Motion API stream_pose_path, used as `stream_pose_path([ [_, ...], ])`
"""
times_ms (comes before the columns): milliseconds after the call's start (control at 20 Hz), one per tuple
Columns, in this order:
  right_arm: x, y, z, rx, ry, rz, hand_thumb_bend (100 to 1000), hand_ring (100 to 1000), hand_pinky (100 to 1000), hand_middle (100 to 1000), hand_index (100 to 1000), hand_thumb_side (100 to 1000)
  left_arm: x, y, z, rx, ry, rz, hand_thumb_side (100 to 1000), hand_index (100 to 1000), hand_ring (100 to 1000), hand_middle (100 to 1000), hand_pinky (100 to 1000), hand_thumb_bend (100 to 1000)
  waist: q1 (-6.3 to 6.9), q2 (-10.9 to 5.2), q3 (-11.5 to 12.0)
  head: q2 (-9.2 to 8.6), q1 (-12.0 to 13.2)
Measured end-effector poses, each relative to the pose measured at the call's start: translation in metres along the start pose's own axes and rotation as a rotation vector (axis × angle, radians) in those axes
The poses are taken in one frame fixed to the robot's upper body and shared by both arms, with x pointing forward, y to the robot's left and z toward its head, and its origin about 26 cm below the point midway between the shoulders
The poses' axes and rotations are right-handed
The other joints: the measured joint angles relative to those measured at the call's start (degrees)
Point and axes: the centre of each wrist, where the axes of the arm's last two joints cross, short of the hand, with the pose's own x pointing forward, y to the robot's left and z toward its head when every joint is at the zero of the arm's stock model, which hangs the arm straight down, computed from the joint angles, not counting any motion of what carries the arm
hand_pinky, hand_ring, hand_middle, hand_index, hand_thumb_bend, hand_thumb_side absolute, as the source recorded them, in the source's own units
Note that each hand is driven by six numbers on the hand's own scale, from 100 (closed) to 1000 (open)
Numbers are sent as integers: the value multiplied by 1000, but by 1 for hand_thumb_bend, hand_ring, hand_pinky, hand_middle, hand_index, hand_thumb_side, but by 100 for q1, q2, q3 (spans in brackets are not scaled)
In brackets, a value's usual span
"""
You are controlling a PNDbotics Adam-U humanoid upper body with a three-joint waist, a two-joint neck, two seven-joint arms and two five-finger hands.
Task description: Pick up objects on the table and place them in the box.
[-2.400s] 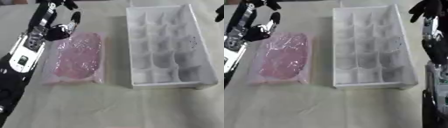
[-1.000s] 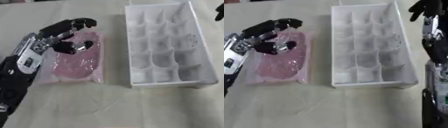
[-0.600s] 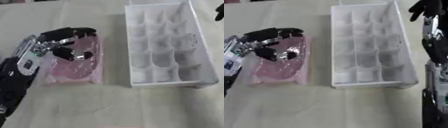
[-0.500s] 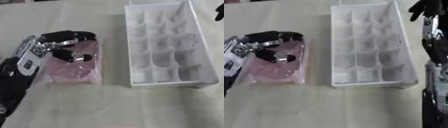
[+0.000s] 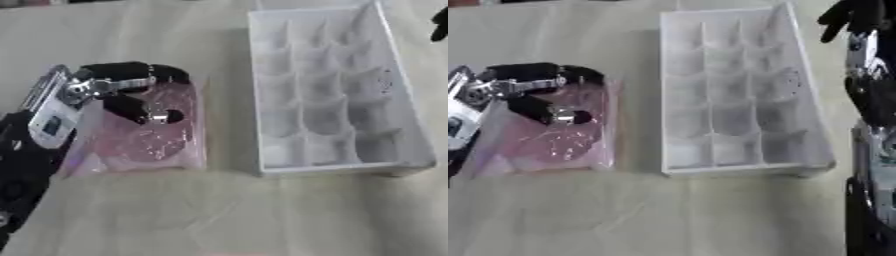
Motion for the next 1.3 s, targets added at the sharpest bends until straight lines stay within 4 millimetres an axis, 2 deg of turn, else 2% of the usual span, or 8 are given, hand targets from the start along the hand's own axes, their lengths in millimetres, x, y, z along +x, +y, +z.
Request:
stream_pose_path([
  [50,0,0,0,0,0,0,100,479,332,656,680,528,2,2,2,6,5,-21,153,941,779,861,623,352,0,3,1,0,0],
  [100,0,0,0,0,0,0,100,479,332,655,680,529,5,3,4,13,11,-50,118,876,722,792,545,339,-1,9,1,0,0],
  [150,0,0,0,0,0,0,100,479,332,655,680,529,7,4,5,21,12,-77,119,873,720,788,543,335,-1,14,2,0,0],
  [400,0,0,0,0,-1,0,100,479,332,655,679,530,20,9,10,60,13,-180,146,733,618,663,452,160,-2,18,6,0,-1],
  [550,0,0,0,-1,-1,1,100,479,333,654,679,531,26,10,12,73,7,-208,166,543,502,486,307,100,-2,18,8,0,-1],
  [650,0,0,-1,-1,-3,1,100,479,333,654,678,531,29,11,14,91,-1,-217,211,387,357,331,130,100,-7,18,20,0,-2],
  [750,0,0,-1,-2,-3,1,100,479,333,654,678,532,31,11,15,121,-11,-221,201,251,213,193,100,100,-14,18,23,0,-3],
  [1300,0,0,-1,-5,-4,1,100,479,332,654,678,530,34,14,20,384,-22,-239,167,221,158,152,100,100,-20,18,35,0,-43],
])
